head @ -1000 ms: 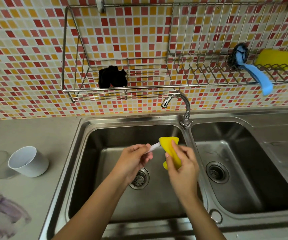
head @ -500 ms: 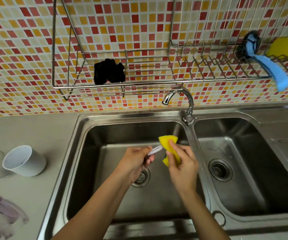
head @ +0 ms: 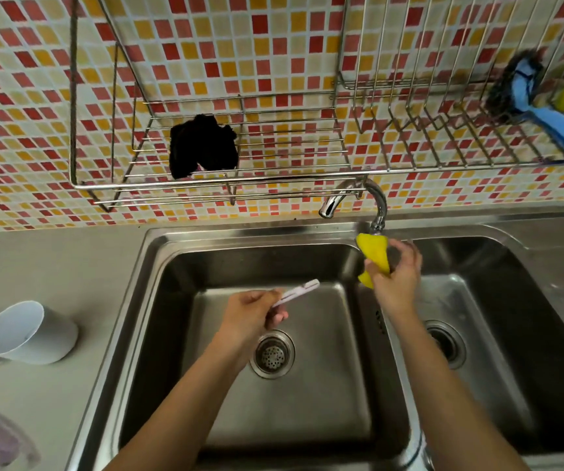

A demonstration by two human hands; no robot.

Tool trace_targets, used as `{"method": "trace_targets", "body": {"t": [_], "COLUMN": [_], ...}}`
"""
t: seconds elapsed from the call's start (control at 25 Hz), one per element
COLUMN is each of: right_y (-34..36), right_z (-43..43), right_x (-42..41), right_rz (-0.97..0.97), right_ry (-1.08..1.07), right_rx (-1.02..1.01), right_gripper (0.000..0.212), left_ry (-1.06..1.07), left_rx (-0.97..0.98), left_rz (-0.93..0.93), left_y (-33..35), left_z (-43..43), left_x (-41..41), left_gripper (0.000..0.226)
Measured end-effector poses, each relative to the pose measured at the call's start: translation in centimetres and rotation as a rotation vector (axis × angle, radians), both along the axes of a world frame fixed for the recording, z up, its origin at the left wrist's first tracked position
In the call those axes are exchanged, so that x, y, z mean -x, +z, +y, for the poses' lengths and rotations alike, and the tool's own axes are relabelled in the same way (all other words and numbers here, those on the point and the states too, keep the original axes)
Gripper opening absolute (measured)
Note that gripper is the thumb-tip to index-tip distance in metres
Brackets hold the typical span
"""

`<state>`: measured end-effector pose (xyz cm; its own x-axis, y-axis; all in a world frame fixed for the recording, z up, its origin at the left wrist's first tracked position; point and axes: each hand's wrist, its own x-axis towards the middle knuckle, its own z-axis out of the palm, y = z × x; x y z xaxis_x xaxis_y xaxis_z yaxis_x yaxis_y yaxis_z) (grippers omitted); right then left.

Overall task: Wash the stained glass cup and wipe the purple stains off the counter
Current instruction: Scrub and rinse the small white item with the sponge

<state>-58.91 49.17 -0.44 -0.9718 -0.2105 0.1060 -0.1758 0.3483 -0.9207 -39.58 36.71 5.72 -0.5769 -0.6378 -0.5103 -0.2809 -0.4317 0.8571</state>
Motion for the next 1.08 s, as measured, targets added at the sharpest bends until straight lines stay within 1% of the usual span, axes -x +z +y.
{"method": "trace_targets", "body": {"t": [0.04,0.08,0.16,0.2,0.28,0.36,0.4,0.44,0.52,0.56,0.64,0.68,0.72,0.8,0.84,0.92,1.04,1.08], "right_y": [-0.3,-0.6,-1.2,-1.5,-2.2,-1.9,-1.6,-1.2,-0.8,-0.8,-0.5,-0.3,-0.2,-0.1,0.0,0.6,0.6,0.7], "right_z": [-0.3,-0.7,-1.5,-1.6,-1.5,-1.5,-1.8,-2.3,-3.1,-3.3,-3.4,-3.3,-3.3,-3.1,-3.0,-3.0,-3.1,-3.1], "right_x": [1.5,2.2,2.0,1.5,0.2,-1.4,-2.3,-3.1,-4.4,-4.9,-5.1,-4.9,-4.7,-4.7,-4.5,-3.8,-3.6,-3.6], "right_rz": [-0.005,-0.02,-0.016,0.005,0.026,0.008,0.011,0.037,0.147,0.179,0.149,0.123,0.119,0.124,0.097,0.037,0.091,0.064], "right_ry": [0.088,0.173,0.295,0.32,0.276,0.203,0.218,0.261,0.34,0.329,0.191,0.132,0.131,0.213,0.199,0.102,0.173,0.137], "right_rx": [-0.105,-0.166,-0.194,-0.179,-0.082,0.083,0.129,0.136,0.042,0.002,-0.004,0.015,0.028,0.012,0.017,0.053,-0.004,0.013], "right_gripper": [0.054,0.053,0.055,0.056,0.056,0.053,0.052,0.051,0.043,0.04,0.036,0.034,0.032,0.028,0.028,0.029,0.029,0.03], "left_ry": [-0.014,-0.027,-0.026,-0.016,0.015,0.028,0.019,0.007,-0.011,-0.021,-0.049,-0.068,-0.087,-0.118,-0.134,-0.167,-0.151,-0.158], "left_rx": [0.027,0.046,0.06,0.063,0.076,0.093,0.089,0.057,-0.04,-0.071,-0.083,-0.07,-0.047,-0.004,0.004,0.039,0.114,0.127], "left_rz": [0.003,0.007,0.015,0.015,0.01,-0.007,-0.019,-0.016,0.012,0.01,-0.011,-0.023,-0.037,-0.058,-0.059,-0.068,-0.101,-0.095], "left_y": [-0.2,-0.5,-1.0,-1.2,-1.5,-1.7,-1.7,-1.7,-1.7,-1.7,-1.6,-1.5,-1.4,-1.3,-1.2,-1.1,-1.1,-1.0], "left_z": [-0.2,-0.3,-0.6,-0.8,-1.3,-2.0,-2.2,-2.4,-2.1,-1.9,-1.5,-1.4,-1.4,-1.6,-1.7,-1.7,-2.0,-1.9], "left_x": [0.1,0.3,0.8,1.1,1.6,2.4,3.0,3.8,5.4,6.2,7.3,7.7,8.0,8.5,8.6,8.9,9.3,9.3], "left_gripper": [0.026,0.027,0.026,0.024,0.021,0.02,0.021,0.022,0.023,0.024,0.025,0.026,0.027,0.028,0.028,0.025,0.014,0.013]}}
